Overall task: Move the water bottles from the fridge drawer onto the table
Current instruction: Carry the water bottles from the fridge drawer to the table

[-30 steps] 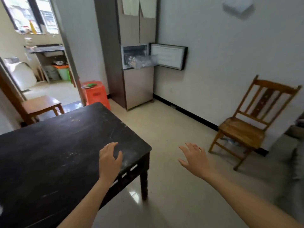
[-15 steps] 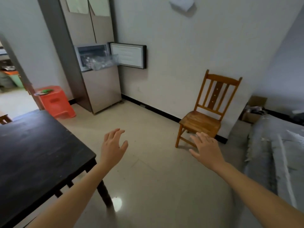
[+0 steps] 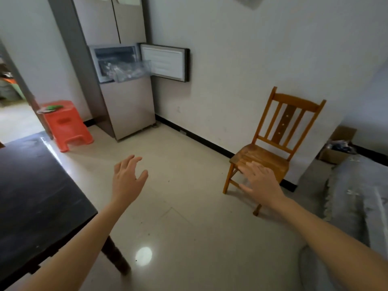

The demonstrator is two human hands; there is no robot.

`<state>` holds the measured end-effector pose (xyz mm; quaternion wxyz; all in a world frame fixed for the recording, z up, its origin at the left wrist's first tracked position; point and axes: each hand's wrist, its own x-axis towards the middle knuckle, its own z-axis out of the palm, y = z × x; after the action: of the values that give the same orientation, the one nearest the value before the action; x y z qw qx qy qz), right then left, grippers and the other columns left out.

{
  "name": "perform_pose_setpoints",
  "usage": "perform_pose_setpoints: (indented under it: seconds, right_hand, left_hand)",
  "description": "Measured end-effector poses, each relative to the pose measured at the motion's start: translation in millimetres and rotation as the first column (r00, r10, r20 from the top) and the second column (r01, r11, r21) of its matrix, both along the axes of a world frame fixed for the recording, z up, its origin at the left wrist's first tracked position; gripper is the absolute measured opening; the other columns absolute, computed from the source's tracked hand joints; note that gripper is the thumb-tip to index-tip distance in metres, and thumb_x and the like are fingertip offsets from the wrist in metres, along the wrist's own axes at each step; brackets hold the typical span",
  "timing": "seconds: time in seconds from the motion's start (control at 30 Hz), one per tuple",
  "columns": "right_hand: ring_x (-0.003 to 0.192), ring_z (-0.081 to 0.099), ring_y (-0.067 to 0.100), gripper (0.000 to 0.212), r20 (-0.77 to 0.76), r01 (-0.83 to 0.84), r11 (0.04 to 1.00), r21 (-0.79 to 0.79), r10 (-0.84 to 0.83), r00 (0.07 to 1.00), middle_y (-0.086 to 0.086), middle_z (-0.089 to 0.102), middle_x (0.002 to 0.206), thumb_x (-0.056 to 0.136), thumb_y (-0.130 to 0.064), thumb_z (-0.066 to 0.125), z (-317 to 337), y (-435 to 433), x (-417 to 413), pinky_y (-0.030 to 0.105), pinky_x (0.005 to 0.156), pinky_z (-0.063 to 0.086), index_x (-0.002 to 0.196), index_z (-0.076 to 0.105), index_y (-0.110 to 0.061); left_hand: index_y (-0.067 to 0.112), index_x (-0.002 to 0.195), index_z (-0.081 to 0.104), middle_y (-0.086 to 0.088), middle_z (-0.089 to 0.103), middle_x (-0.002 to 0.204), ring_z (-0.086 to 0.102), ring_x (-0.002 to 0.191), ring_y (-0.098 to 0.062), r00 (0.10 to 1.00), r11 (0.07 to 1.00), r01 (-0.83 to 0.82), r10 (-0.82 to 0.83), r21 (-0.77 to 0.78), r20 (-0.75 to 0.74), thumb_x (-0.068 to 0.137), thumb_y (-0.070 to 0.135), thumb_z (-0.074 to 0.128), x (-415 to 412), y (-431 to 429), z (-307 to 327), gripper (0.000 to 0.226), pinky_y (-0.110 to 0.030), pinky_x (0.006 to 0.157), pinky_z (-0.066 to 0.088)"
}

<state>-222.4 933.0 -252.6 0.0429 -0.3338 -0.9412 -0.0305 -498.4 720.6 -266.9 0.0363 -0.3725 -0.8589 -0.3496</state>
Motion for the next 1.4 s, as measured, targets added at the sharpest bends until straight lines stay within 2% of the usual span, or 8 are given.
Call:
perform_pose_setpoints:
  seconds: [0.33,0.57,0.67,0.77,0.83,0.93,1.07,1.4]
  right_hand:
    - [0.139,0.024,0.022,0.054,0.026,-0.086,0.994,0.067,0.084,0.996,0.004,0.033,0.147,0.094,-0.045,0.039,28.4,139.2,-78.2,0.038,0.112,0.021,0.141,0.034,-0.021]
    - [0.143,0.013,0.020,0.055,-0.002,-0.079,0.995,0.067,0.079,0.997,0.002,0.020,0.154,0.096,-0.042,0.037,17.9,251.8,-126.9,0.037,0.116,0.013,0.146,0.021,-0.024]
    - [0.140,0.025,0.026,0.054,-0.016,-0.123,0.988,0.090,0.124,0.992,0.009,0.030,0.149,0.093,-0.037,0.046,9.3,315.0,-161.0,0.043,0.111,0.023,0.142,0.032,-0.019]
    - [0.104,0.063,0.035,0.052,-0.037,-0.283,0.943,0.175,0.294,0.955,0.017,0.064,0.113,0.070,-0.037,0.062,8.4,387.1,-210.3,0.048,0.078,0.052,0.116,0.060,-0.012]
    - [0.091,0.068,0.032,0.051,-0.030,-0.316,0.927,0.203,0.328,0.944,0.014,0.069,0.101,0.062,-0.038,0.067,15.0,424.0,-244.5,0.043,0.066,0.055,0.105,0.066,-0.012]
    - [0.090,0.068,0.034,0.056,-0.067,-0.416,0.879,0.234,0.441,0.895,0.016,0.069,0.100,0.055,-0.032,0.085,26.0,466.7,-309.8,0.044,0.065,0.055,0.103,0.068,-0.009]
    - [0.088,0.067,0.035,0.054,-0.128,-0.547,0.822,0.159,0.567,0.814,0.015,0.068,0.098,0.056,-0.033,0.078,22.4,488.4,-392.1,0.044,0.064,0.054,0.103,0.067,-0.008]
    - [0.089,0.070,0.025,0.057,-0.003,-0.764,0.615,0.195,0.780,0.626,0.008,0.070,0.097,0.049,-0.042,0.082,3.8,505.3,-617.8,0.030,0.063,0.055,0.098,0.070,-0.016]
  left_hand:
    - [0.007,0.131,0.047,-0.015,0.042,0.140,0.028,0.131,-0.033,0.998,0.998,-0.034,0.032,0.053,0.054,0.088,0.016,0.057,-66.9,146.6,9.4,0.045,-0.044,0.108,0.027]
    - [0.006,0.129,0.048,-0.016,0.042,0.139,0.032,0.129,-0.035,0.997,0.996,-0.071,0.071,0.051,0.008,0.087,0.015,0.058,-122.6,250.2,4.5,0.044,-0.042,0.107,0.025]
    - [0.004,0.128,0.050,-0.017,0.043,0.139,0.034,0.130,-0.034,0.996,0.995,-0.086,0.087,0.051,-0.017,0.086,0.013,0.059,-146.1,302.1,-1.8,0.044,-0.041,0.108,0.024]
    - [0.002,0.126,0.052,-0.018,0.045,0.137,0.037,0.128,-0.036,0.989,0.989,-0.137,0.140,0.059,-0.049,0.084,0.011,0.062,-169.7,352.0,-0.4,0.044,-0.041,0.108,0.024]
    - [0.001,0.123,0.054,-0.019,0.048,0.135,0.039,0.127,-0.036,0.983,0.983,-0.169,0.173,0.073,-0.059,0.082,0.009,0.064,-184.9,377.5,3.8,0.044,-0.041,0.107,0.025]
    - [0.001,0.122,0.054,-0.020,0.049,0.133,0.040,0.126,-0.038,0.966,0.965,-0.241,0.249,0.101,-0.074,0.082,0.010,0.065,-214.0,404.3,17.2,0.043,-0.043,0.107,0.027]
    - [0.002,0.123,0.054,-0.019,0.049,0.133,0.041,0.124,-0.037,0.922,0.922,-0.378,0.383,0.081,-0.056,0.083,0.014,0.064,-253.6,411.1,22.2,0.043,-0.042,0.105,0.028]
    - [0.005,0.127,0.051,-0.017,0.045,0.138,0.034,0.132,-0.031,0.763,0.764,-0.635,0.644,0.116,-0.055,0.086,0.014,0.062,-409.8,407.3,11.8,0.044,-0.039,0.110,0.022]
